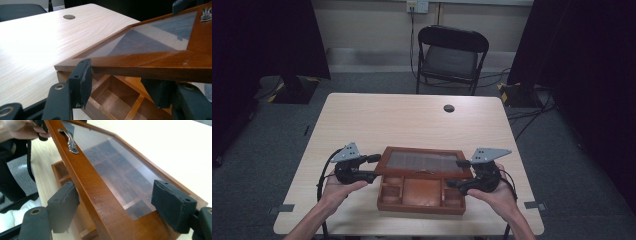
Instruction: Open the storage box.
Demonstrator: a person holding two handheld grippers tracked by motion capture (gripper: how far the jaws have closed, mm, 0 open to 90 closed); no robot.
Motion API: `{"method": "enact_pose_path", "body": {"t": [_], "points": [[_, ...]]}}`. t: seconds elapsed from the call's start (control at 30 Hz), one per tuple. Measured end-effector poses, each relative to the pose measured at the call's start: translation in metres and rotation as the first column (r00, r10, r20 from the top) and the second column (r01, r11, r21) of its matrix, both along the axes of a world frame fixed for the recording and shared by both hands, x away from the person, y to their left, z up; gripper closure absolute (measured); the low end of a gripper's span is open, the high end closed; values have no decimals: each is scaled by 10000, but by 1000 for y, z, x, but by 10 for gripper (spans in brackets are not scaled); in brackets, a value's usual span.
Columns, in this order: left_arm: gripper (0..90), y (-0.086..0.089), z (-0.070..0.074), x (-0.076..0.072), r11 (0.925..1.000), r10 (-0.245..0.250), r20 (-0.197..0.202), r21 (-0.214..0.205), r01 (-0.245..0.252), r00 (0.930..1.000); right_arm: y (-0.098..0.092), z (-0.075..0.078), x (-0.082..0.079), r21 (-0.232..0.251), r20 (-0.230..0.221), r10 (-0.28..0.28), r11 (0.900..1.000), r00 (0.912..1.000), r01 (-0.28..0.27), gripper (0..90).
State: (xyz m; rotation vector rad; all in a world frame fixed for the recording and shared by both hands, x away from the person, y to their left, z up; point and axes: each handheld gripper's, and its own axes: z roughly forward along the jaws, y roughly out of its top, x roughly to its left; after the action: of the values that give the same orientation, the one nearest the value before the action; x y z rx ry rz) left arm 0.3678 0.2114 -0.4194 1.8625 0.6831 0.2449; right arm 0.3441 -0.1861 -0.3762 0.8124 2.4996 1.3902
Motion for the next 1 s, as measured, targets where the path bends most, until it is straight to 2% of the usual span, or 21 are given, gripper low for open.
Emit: {"method": "enact_pose_path", "body": {"t": [0.03, 0.1, 0.27, 0.33, 0.37, 0.4, 0.67, 0.9, 1.0], "points": [[408, 0, 1, 1, 9999, -29, 44, 117, 28, 10000, -1, 1, 1, 49, 39, -42, 10000, 10000, 42, 232], [401, -1, 2, 2, 10000, 27, 54, -54, -26, 10000, -3, 2, 2, 115, 66, -103, 9999, 9999, 103, 234], [376, -2, 1, 5, 9999, 77, 57, -153, -76, 10000, -5, 3, 6, 185, 112, -158, 9997, 9998, 156, 245], [375, -2, 3, 7, 9999, 103, 180, -69, -102, 9998, -4, 4, 6, 258, 249, -190, 9995, 9995, 183, 261], [373, -3, 3, 7, 9999, 93, 51, -140, -93, 9999, -4, 4, 7, 293, 270, -214, 9994, 9994, 206, 263], [372, -2, 5, 8, 10000, 43, 161, 34, -44, 9999, -4, 5, 7, 325, 296, -233, 9992, 9993, 223, 266], [370, -6, 8, 14, 9997, 244, 284, 62, -246, 9993, -5, 10, 12, 506, 428, -360, 9981, 9984, 338, 290], [374, -6, 6, 22, 9995, 296, 204, -125, -293, 9994, -3, 13, 21, 499, 424, -314, 9983, 9986, 293, 290], [362, -8, 6, 26, 9997, 251, 177, -24, -250, 9995, -3, 15, 24, 555, 440, -318, 9980, 9985, 293, 286]]}}
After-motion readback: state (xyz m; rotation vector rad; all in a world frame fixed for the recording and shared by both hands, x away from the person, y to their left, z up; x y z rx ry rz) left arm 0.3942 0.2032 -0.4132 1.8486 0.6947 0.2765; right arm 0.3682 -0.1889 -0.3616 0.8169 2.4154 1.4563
